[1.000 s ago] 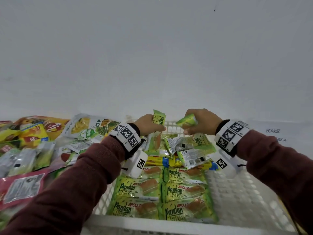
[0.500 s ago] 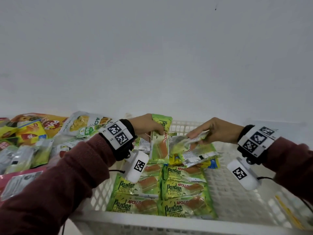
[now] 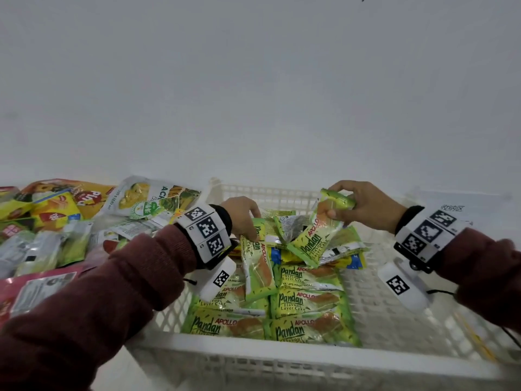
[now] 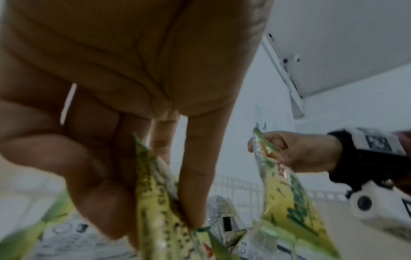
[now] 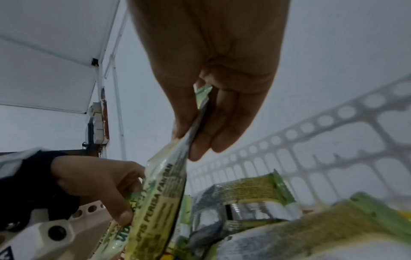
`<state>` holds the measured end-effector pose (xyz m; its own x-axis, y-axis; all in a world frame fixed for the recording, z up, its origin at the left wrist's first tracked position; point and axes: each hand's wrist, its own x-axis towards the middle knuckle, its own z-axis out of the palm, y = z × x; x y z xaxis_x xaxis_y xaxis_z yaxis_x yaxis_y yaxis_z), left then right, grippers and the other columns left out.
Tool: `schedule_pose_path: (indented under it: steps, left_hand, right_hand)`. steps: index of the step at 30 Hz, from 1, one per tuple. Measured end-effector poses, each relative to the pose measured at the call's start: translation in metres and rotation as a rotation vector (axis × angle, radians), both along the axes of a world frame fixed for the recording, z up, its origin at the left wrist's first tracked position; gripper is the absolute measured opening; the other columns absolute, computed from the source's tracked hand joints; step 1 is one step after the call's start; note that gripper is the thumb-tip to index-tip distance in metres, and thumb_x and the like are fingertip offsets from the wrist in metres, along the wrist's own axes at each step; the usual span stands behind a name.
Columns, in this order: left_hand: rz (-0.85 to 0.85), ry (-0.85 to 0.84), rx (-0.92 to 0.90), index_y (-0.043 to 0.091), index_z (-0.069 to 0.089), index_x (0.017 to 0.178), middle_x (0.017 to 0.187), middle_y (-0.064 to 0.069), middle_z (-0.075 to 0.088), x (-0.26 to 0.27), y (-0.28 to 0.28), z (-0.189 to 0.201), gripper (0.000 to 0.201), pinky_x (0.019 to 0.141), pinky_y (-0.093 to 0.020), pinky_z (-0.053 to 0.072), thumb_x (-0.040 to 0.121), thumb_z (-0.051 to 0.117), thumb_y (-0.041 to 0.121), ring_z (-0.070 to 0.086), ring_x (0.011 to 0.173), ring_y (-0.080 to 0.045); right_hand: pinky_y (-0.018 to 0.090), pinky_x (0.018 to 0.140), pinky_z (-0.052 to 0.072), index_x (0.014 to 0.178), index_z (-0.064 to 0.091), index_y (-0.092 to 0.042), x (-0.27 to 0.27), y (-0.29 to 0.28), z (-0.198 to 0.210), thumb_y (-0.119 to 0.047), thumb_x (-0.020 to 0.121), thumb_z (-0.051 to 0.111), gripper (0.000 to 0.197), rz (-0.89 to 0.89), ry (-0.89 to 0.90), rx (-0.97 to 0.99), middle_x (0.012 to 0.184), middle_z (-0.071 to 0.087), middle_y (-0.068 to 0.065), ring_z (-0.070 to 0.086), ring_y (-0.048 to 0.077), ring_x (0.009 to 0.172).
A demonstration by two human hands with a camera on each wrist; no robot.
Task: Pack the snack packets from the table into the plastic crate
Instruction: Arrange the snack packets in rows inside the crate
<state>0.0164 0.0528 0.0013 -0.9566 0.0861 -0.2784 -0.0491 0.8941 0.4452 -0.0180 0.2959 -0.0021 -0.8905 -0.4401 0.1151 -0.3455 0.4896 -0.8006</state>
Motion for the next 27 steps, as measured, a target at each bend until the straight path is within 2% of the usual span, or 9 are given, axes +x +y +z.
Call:
schedule_pose_path:
  steps: [2,5,6,8,11,14,18,23,27]
  left_hand:
    - [-0.057,0.006,-0.168,0.008,0.051,0.124,0.106,-0.01,0.06,0.001,0.0,0.001,0.047,0.056,-0.018,0.045,0.082,0.07,0.017,0.058,0.068,-0.018]
    - [-0.125,-0.032,-0.414,0.008,0.055,0.102,0.085,-0.006,0.055,0.001,0.003,-0.005,0.025,0.069,-0.025,0.046,0.084,0.067,0.021,0.049,0.064,-0.015]
    - [-0.132,-0.034,-0.474,0.006,0.054,0.093,0.073,-0.003,0.052,0.002,0.004,-0.007,0.02,0.07,-0.025,0.045,0.086,0.065,0.02,0.046,0.059,-0.013]
    - [-0.121,-0.002,-0.532,0.004,0.052,0.089,0.064,-0.001,0.044,0.002,0.005,-0.009,0.012,0.07,-0.025,0.041,0.09,0.058,0.015,0.043,0.057,-0.013]
    - [-0.187,0.076,-0.525,0.0,0.059,0.11,0.085,-0.006,0.056,0.004,0.007,-0.003,0.027,0.076,-0.029,0.045,0.087,0.062,0.015,0.055,0.082,-0.021]
    - [-0.357,-0.025,-0.467,0.005,0.056,0.122,0.116,-0.009,0.057,0.009,0.012,-0.005,0.043,0.082,-0.027,0.04,0.083,0.068,0.019,0.054,0.107,-0.024]
    - [-0.521,-0.141,-0.478,0.013,0.052,0.126,0.132,-0.007,0.051,0.012,0.019,-0.02,0.045,0.085,-0.027,0.038,0.084,0.067,0.017,0.049,0.119,-0.024]
    - [-0.578,-0.167,-0.601,0.011,0.048,0.132,0.138,-0.008,0.046,0.013,0.026,-0.034,0.045,0.096,-0.03,0.04,0.089,0.059,0.009,0.046,0.124,-0.023]
    - [-0.594,-0.201,-0.69,0.005,0.049,0.131,0.13,-0.01,0.052,0.014,0.029,-0.037,0.04,0.088,-0.028,0.041,0.093,0.054,0.011,0.051,0.111,-0.021]
  right_hand:
    - [0.021,0.051,0.056,0.091,0.055,-0.016,0.004,-0.004,0.001,0.002,0.08,0.065,0.024,0.0,-0.152,-0.039,0.085,0.065,0.015,0.062,0.029,0.068]
    - [0.021,0.048,0.055,0.09,0.054,-0.013,0.01,-0.008,-0.009,-0.002,0.082,0.066,0.018,-0.022,-0.358,0.134,0.075,0.065,0.009,0.062,0.016,0.054]
    - [0.02,0.048,0.053,0.09,0.054,-0.012,0.012,-0.009,-0.014,-0.006,0.083,0.066,0.015,-0.011,-0.344,0.301,0.073,0.063,0.004,0.06,0.012,0.051]
    - [0.021,0.059,0.046,0.101,0.054,-0.011,0.017,-0.011,-0.02,-0.018,0.083,0.067,0.023,0.03,-0.187,0.746,0.087,0.057,-0.001,0.056,0.013,0.068]
    - [0.025,0.08,0.04,0.135,0.037,-0.019,0.026,-0.013,-0.024,-0.032,0.08,0.068,0.065,0.081,0.102,1.105,0.125,0.051,0.0,0.051,0.017,0.102]
    - [0.029,0.099,0.034,0.143,0.022,-0.032,0.033,-0.016,-0.025,-0.045,0.077,0.066,0.08,0.217,0.435,1.168,0.14,0.038,-0.006,0.041,0.015,0.123]
    - [0.031,0.109,0.019,0.141,0.03,-0.037,0.04,-0.024,-0.031,-0.041,0.082,0.061,0.066,0.434,0.483,1.182,0.142,0.037,-0.01,0.028,0.011,0.133]
    - [0.031,0.098,0.03,0.134,0.043,-0.024,0.042,-0.029,-0.046,-0.029,0.086,0.059,0.05,0.468,0.475,1.332,0.127,0.049,-0.002,0.04,0.019,0.119]
    - [0.026,0.083,0.038,0.117,0.055,-0.015,0.036,-0.027,-0.038,-0.026,0.083,0.064,0.037,0.412,0.175,1.145,0.114,0.056,0.002,0.052,0.02,0.105]
